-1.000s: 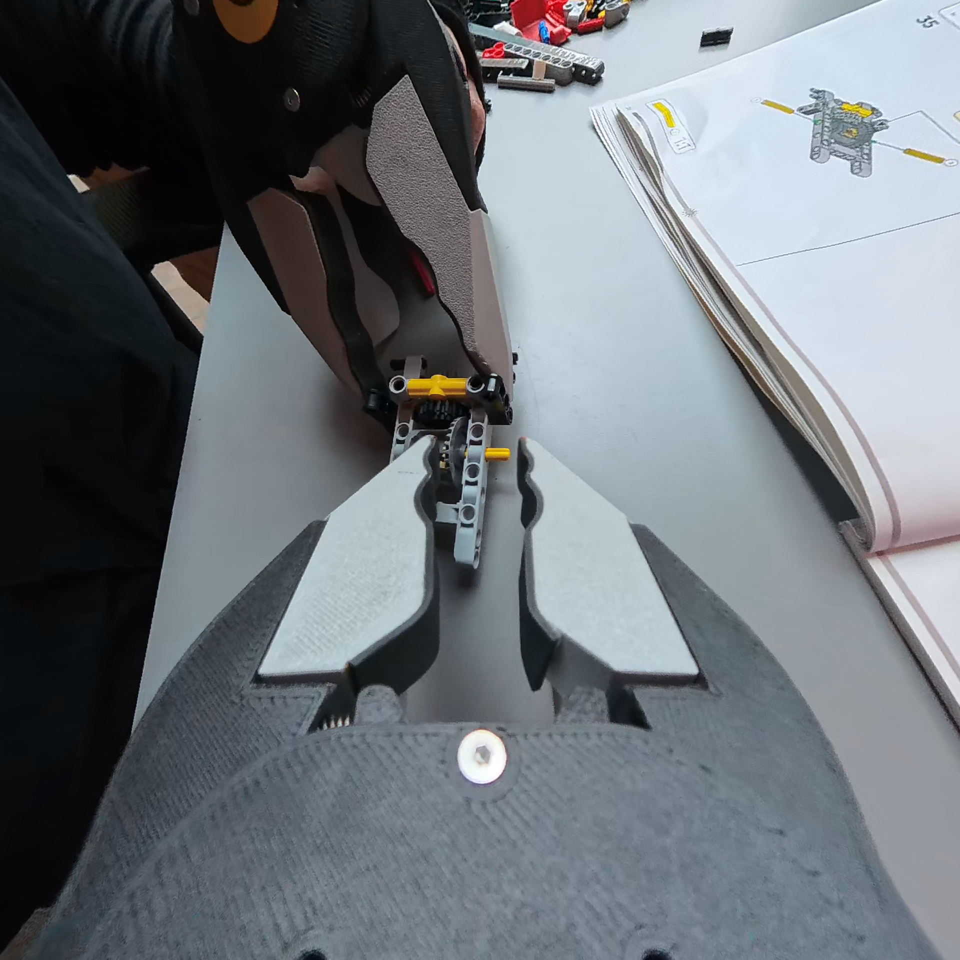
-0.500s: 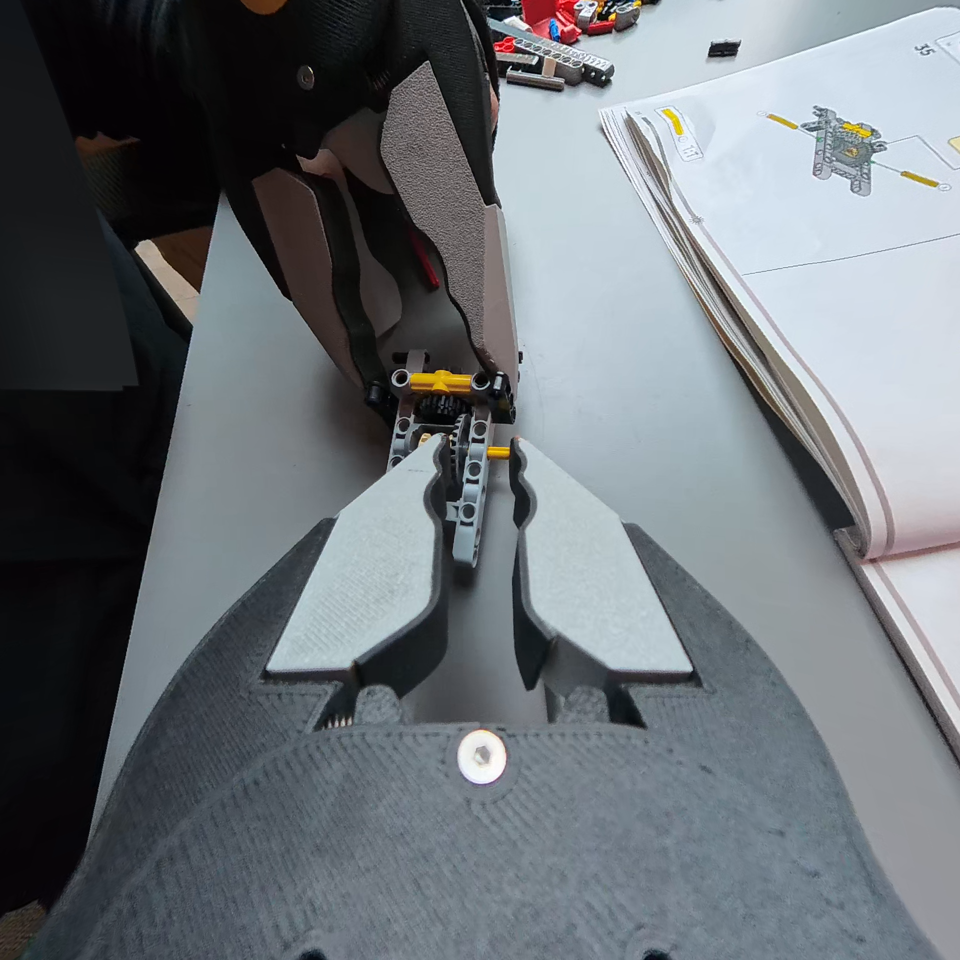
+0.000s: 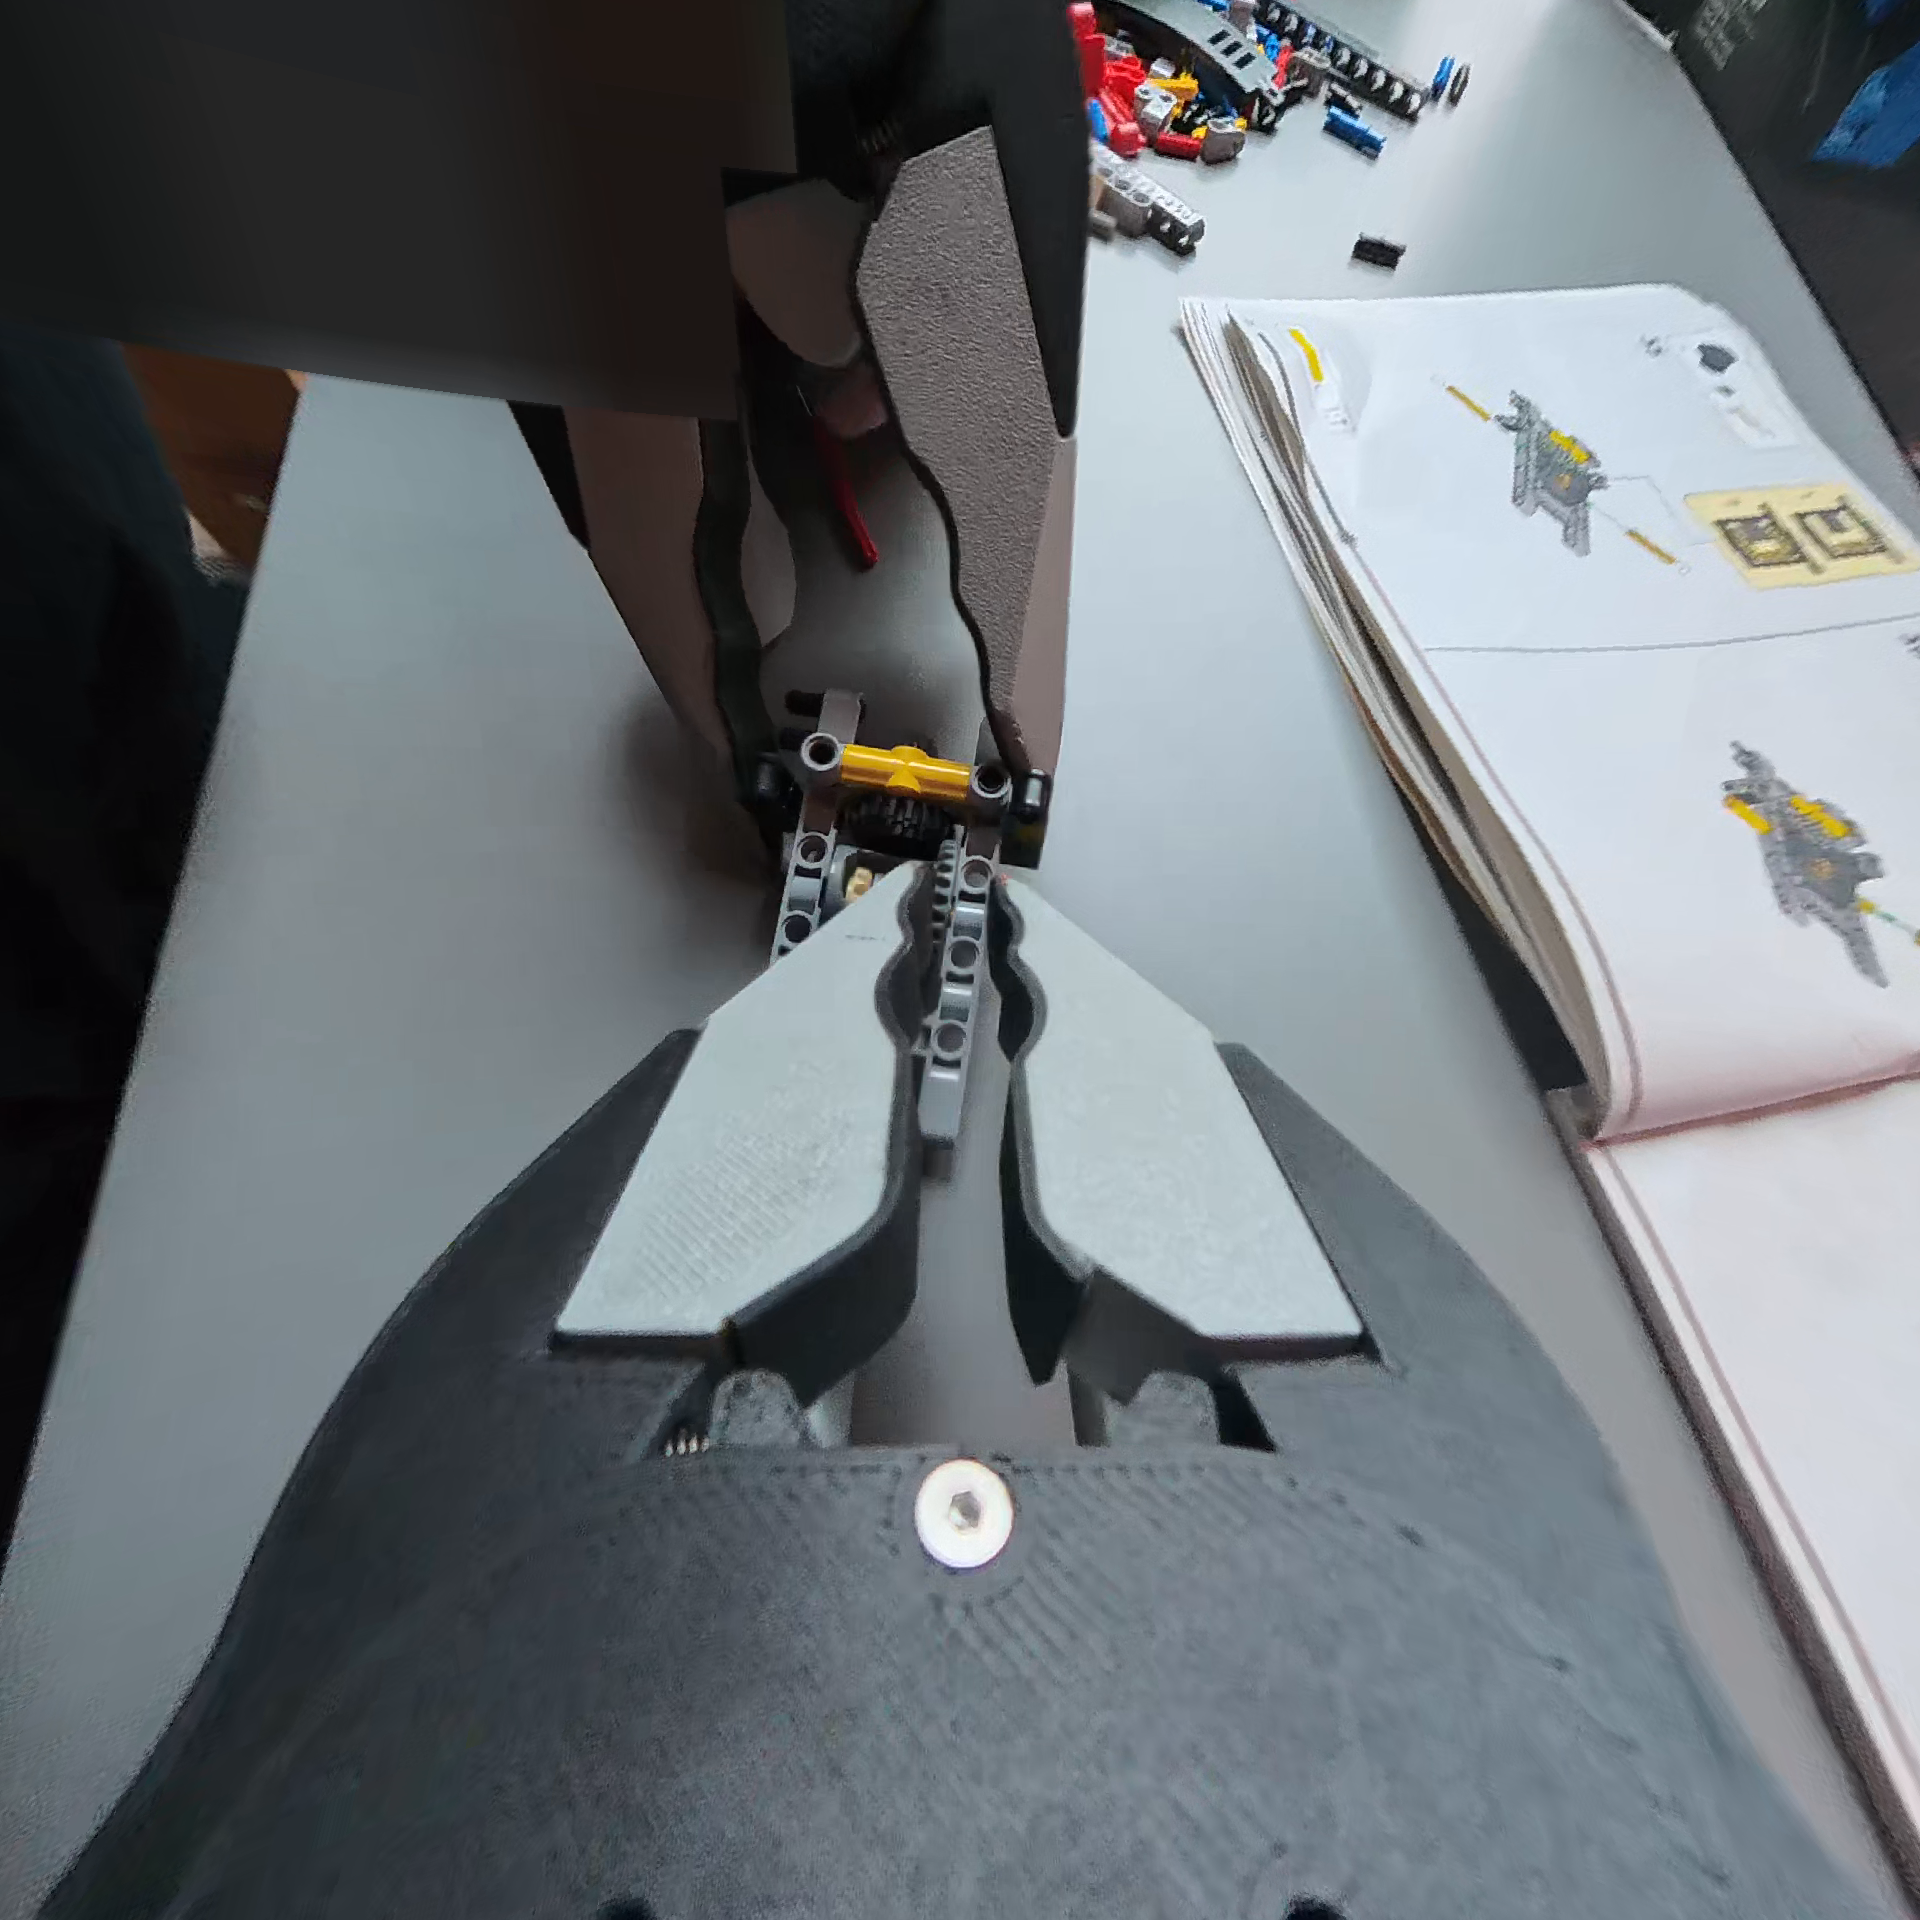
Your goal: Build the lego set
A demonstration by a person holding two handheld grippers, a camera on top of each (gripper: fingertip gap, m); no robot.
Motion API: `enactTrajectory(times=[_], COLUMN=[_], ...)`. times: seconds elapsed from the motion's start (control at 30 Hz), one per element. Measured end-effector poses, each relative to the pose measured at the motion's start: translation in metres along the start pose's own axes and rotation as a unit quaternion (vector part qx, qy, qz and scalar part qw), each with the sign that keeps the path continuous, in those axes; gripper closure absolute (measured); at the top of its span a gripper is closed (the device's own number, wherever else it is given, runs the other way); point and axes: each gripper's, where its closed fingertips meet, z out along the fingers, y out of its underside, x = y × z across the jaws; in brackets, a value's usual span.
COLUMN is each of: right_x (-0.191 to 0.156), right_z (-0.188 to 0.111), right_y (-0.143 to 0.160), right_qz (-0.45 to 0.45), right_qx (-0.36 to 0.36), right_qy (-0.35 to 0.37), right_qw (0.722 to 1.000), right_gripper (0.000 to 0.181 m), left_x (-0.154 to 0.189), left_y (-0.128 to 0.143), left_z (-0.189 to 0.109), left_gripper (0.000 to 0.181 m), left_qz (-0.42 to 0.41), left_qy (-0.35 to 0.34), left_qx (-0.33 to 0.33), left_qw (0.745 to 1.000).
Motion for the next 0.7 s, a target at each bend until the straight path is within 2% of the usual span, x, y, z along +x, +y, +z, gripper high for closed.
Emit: enactTrajectory(times=[0.07,0.1,0.17,0.2,0.27,0.37,0.57,0.7], right_x=[-0.001,-0.004,-0.003,0.001,0.004,0.011,0.003,0.004], right_z=[-0.001,-0.001,-0.003,-0.005,-0.013,-0.026,-0.012,-0.004], right_y=[-0.001,-0.001,-0.002,-0.003,-0.010,-0.017,0.004,0.008], right_qz=[-0.025,-0.025,-0.004,0.012,0.049,0.079,0.066,0.034], right_qx=[-0.002,0.001,0.006,0.011,0.039,0.077,0.014,-0.013], right_qy=[0.012,0.003,-0.008,-0.009,-0.030,-0.043,-0.053,-0.018], right_qw=[1.000,1.000,1.000,1.000,0.998,0.993,0.996,0.999], right_gripper=[0.176,0.181,0.181,0.172,0.138,0.130,0.108,0.115], left_x=[0.000,-0.001,-0.001,-0.001,-0.001,-0.001,-0.008,-0.009], left_y=[-0.001,0.000,-0.001,-0.001,-0.002,-0.002,0.002,0.003], left_z=[0.000,0.000,0.000,-0.001,-0.001,-0.001,0.001,0.001], left_gripper=[0.130,0.130,0.131,0.131,0.130,0.130,0.131,0.131], left_qz=[0.006,0.007,0.013,0.019,0.024,0.022,-0.011,-0.026], left_qy=[-0.003,-0.007,-0.011,-0.014,-0.019,-0.017,-0.020,-0.016], left_qx=[0.002,0.001,0.004,0.005,0.006,0.006,-0.006,-0.009], left_qw=[1.000,1.000,1.000,1.000,1.000,1.000,1.000,0.999])
